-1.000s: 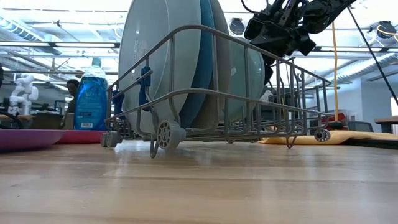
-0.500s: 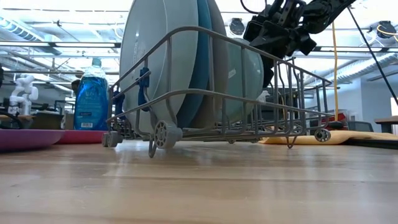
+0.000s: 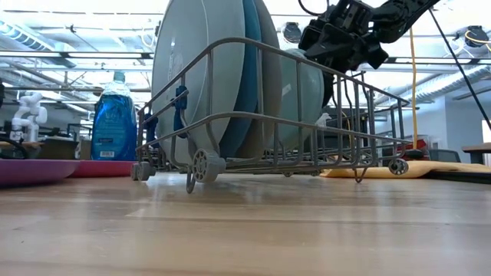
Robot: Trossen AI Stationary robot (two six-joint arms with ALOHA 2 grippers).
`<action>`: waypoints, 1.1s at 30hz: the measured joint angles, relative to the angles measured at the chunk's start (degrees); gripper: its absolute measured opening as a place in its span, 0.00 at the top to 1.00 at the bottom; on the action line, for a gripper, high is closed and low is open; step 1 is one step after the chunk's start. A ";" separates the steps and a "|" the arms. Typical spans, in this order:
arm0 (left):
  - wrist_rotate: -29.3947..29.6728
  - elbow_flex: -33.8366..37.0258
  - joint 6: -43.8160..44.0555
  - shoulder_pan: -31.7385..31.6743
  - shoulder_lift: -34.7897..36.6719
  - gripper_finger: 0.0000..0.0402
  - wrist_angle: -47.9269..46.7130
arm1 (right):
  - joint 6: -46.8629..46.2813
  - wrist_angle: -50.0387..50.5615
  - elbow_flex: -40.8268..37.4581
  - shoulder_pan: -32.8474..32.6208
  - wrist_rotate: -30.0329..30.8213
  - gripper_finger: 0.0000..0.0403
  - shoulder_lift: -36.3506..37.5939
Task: Sort dishes
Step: Put the light green plate into the dish rack
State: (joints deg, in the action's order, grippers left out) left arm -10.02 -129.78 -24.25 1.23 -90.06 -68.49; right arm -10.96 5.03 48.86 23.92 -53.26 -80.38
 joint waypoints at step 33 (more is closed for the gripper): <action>0.00 0.00 0.00 -0.02 -0.02 0.71 -0.02 | 5.70 -0.49 0.07 -1.03 8.48 0.45 8.19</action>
State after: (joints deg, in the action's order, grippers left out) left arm -10.02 -129.78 -24.25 1.21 -90.08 -68.51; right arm -5.26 4.54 48.93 22.90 -44.78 -72.19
